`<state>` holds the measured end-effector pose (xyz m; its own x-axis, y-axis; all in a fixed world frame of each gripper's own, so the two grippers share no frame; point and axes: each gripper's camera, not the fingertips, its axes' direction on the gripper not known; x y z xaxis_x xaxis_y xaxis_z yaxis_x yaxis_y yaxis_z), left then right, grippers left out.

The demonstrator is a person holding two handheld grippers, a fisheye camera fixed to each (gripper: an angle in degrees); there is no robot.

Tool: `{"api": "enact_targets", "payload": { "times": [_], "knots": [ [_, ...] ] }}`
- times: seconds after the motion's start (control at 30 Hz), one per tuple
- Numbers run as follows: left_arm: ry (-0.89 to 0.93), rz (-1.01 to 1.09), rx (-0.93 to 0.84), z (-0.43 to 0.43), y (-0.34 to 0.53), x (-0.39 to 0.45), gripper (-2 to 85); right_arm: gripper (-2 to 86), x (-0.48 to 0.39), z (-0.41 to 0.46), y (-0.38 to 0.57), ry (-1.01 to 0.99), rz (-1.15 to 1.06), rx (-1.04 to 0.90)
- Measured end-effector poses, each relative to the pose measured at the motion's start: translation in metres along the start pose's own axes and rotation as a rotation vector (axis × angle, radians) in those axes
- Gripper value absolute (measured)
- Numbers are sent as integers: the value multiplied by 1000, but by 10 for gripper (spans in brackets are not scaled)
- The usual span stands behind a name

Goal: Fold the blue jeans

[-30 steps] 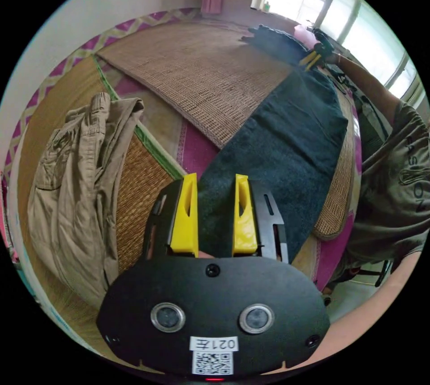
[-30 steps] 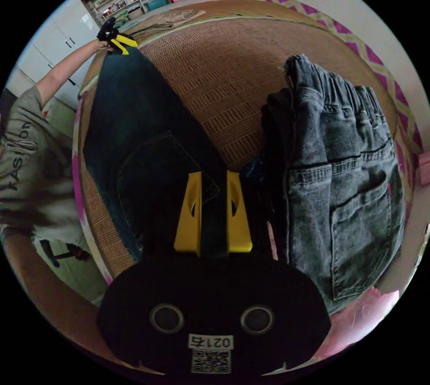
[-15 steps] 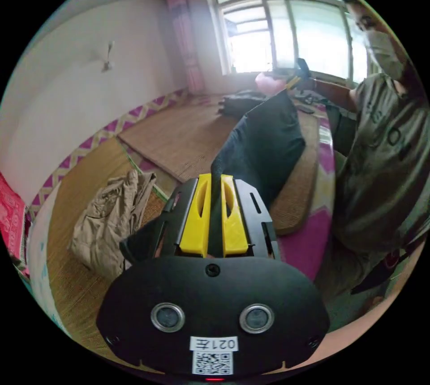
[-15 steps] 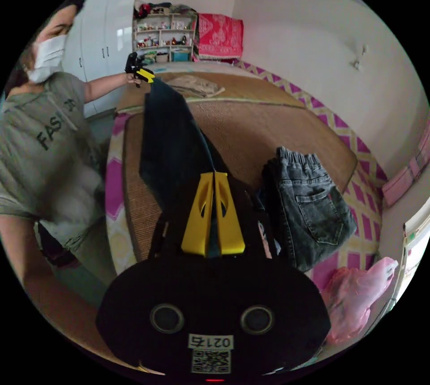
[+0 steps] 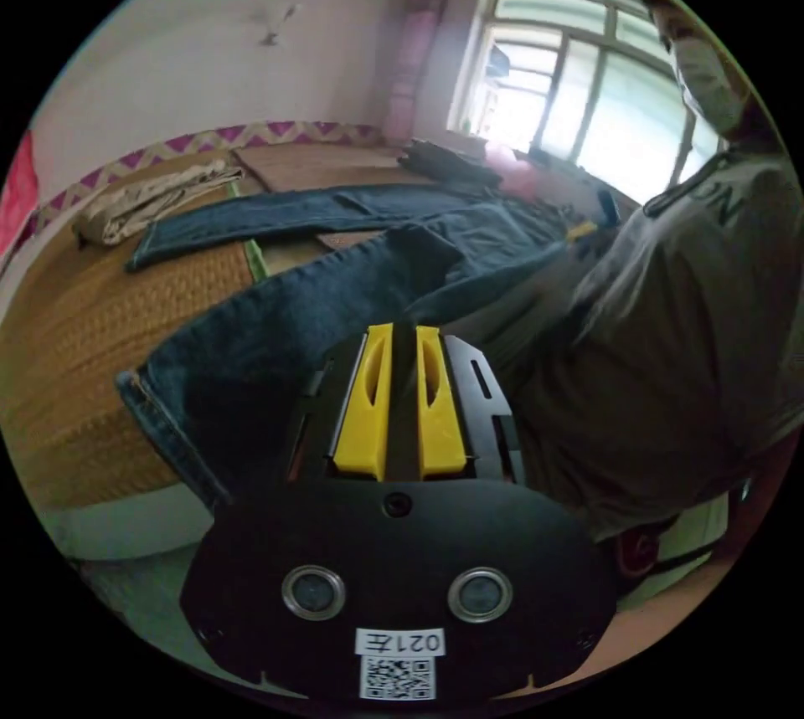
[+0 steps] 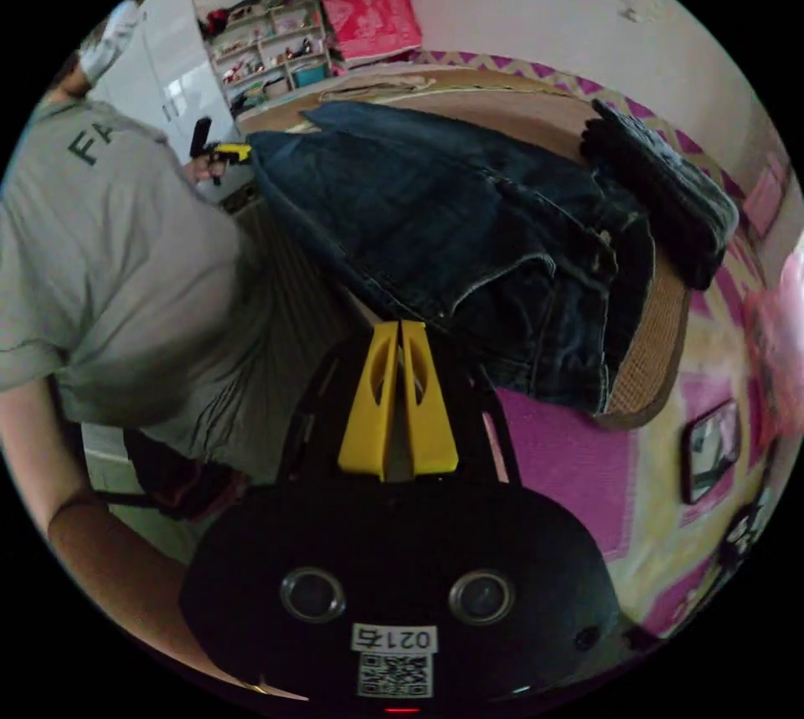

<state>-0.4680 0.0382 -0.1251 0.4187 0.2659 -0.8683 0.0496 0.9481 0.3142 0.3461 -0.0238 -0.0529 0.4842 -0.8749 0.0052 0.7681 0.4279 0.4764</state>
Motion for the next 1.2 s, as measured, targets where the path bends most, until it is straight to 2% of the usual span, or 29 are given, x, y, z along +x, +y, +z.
{"api": "enact_targets", "payload": {
  "times": [0.07,0.13,0.2,0.27,0.33,0.4,0.43,0.5,0.57,0.63,0.83,0.9,1.0,1.03,1.07,1.2],
  "knots": [
    [15,-14,26,-24,-8,-3,39,23,1,-19,4,-25,-6,-11],
    [-58,-61,122,-58,-13,-12,31,51,1,-48,8,-65,-38,-13],
    [-286,-208,203,-91,-16,-35,54,71,9,-92,14,-35,-25,105],
    [-460,-266,151,-96,-23,-52,86,74,16,-113,14,-14,-16,193],
    [-526,-314,47,-88,-29,-72,115,75,22,-120,9,2,-26,243],
    [-489,-349,-32,-75,-32,-93,127,76,29,-114,-1,-12,-45,261],
    [-503,-348,5,-78,-32,-94,119,77,31,-111,-3,-19,-50,261],
    [-518,-377,2,-84,-39,-105,66,76,40,-99,-13,-46,-62,256],
    [-458,-365,20,-92,-49,-111,23,73,46,-93,-20,-69,-67,258],
    [-430,-343,57,-107,-66,-114,3,70,51,-89,-26,-85,-77,268],
    [-386,-266,10,-130,-175,-136,-8,63,62,-78,-59,-105,-133,271],
    [-384,-314,-140,-107,-203,-168,-7,62,65,-68,-73,-126,-154,272],
    [-372,-409,-393,-59,-193,-219,-5,70,69,-49,-83,-136,-169,237],
    [-359,-426,-423,-52,-187,-227,-5,72,70,-45,-83,-131,-164,228],
    [-321,-451,-337,-58,-181,-236,-3,76,76,-38,-83,-113,-145,207],
    [-227,-516,-244,-71,-170,-251,-2,87,119,-41,-74,14,-31,198]
  ]
}}
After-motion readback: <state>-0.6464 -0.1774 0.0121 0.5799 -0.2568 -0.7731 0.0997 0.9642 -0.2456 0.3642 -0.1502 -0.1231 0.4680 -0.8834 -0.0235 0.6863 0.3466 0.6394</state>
